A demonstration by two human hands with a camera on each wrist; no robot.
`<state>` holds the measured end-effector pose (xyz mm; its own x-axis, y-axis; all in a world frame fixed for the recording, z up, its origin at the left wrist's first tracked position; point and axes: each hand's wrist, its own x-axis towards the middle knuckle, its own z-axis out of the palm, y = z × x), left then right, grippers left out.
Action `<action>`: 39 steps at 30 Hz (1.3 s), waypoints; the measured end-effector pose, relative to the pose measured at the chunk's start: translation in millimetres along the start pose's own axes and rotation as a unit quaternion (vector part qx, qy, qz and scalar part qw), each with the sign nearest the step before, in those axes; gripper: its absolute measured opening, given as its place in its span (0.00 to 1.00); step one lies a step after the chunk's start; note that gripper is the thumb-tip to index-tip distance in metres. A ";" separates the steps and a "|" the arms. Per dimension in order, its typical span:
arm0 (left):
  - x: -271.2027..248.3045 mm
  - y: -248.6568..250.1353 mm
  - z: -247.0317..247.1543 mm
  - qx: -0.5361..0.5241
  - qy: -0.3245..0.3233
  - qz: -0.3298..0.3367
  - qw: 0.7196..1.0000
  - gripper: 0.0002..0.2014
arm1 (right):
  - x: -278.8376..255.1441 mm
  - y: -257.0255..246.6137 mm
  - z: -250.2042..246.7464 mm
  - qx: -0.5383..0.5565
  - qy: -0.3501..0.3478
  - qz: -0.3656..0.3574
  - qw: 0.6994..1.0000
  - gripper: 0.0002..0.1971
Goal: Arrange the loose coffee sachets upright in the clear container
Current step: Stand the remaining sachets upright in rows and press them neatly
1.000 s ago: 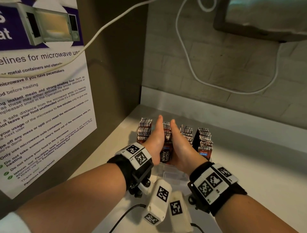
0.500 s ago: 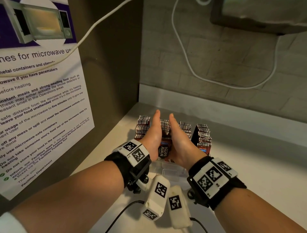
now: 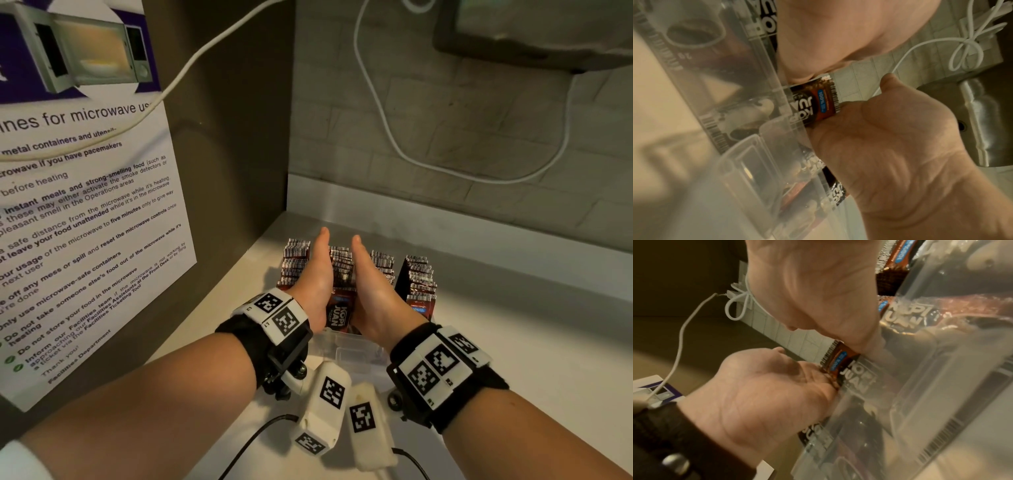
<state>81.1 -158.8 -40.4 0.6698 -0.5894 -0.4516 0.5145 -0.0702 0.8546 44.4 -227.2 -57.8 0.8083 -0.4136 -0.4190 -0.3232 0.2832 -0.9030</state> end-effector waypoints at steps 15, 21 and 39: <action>-22.7 8.3 19.8 -0.051 -0.088 0.166 0.981 0.35 | -41.6 -30.7 -45.0 -0.003 0.142 -0.122 0.982 0.26; -33.2 -5.6 35.3 -0.033 -0.117 0.059 0.991 0.27 | -39.7 -19.0 -32.2 0.029 0.093 -0.078 0.992 0.36; -13.0 -14.1 33.8 0.020 -0.148 0.011 0.989 0.38 | -38.3 -8.4 -44.1 -0.056 0.031 -0.002 0.998 0.36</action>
<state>47.0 -177.4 -38.0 0.4919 -0.8004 -0.3425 0.4758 -0.0823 0.8757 -5.6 -251.9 -38.4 0.7792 -0.4682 -0.4166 -0.3748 0.1847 -0.9085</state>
